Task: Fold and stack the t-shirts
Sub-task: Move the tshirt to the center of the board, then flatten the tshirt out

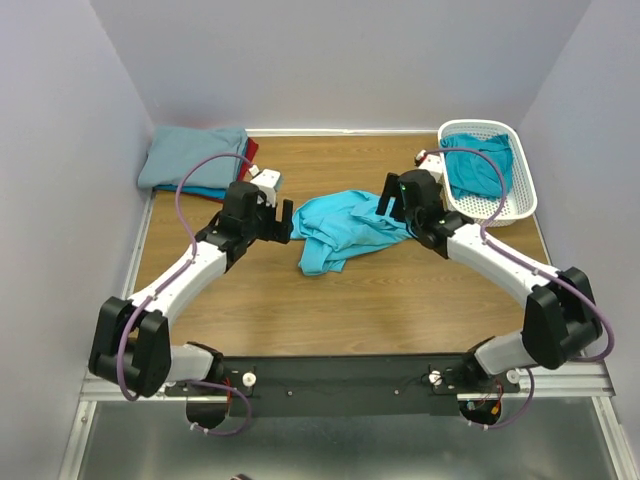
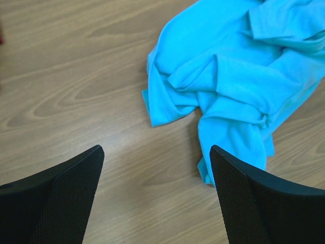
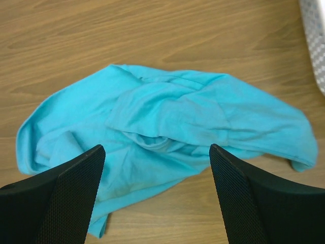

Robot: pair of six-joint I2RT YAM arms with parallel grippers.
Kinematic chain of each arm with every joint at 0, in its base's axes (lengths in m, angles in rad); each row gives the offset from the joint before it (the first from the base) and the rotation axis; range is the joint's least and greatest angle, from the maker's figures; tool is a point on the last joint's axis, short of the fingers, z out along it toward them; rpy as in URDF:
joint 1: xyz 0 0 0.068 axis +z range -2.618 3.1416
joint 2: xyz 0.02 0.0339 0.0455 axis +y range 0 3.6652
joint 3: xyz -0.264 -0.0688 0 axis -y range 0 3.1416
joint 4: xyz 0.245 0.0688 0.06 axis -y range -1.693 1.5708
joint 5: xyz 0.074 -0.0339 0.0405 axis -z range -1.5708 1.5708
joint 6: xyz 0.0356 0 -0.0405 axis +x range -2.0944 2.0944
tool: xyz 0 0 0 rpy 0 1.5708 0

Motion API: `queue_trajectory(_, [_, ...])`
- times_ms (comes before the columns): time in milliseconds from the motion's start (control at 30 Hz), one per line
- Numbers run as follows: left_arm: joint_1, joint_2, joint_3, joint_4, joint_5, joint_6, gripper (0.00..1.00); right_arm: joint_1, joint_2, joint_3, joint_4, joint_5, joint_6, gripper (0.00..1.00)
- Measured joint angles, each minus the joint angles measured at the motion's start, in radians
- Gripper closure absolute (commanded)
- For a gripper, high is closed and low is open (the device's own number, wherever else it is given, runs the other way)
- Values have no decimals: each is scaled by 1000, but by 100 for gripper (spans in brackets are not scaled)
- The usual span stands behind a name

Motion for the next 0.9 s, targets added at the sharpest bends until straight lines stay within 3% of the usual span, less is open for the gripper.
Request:
queue_trajectory(233, [7,105,31,-7,0,2,10,0,153,69,84,-78,-34,11])
queue_trajectory(467, [8,249,81,-8,11,11,13,0,362,191,123,-157,-79,19])
queue_trajectory(800, [26,388,135,-30,13,12,13,0,476,215,124,-249,-97,21])
queue_trajectory(900, [26,415,154,-29,13,11,15,-1,500,222,126,-260,-97,28])
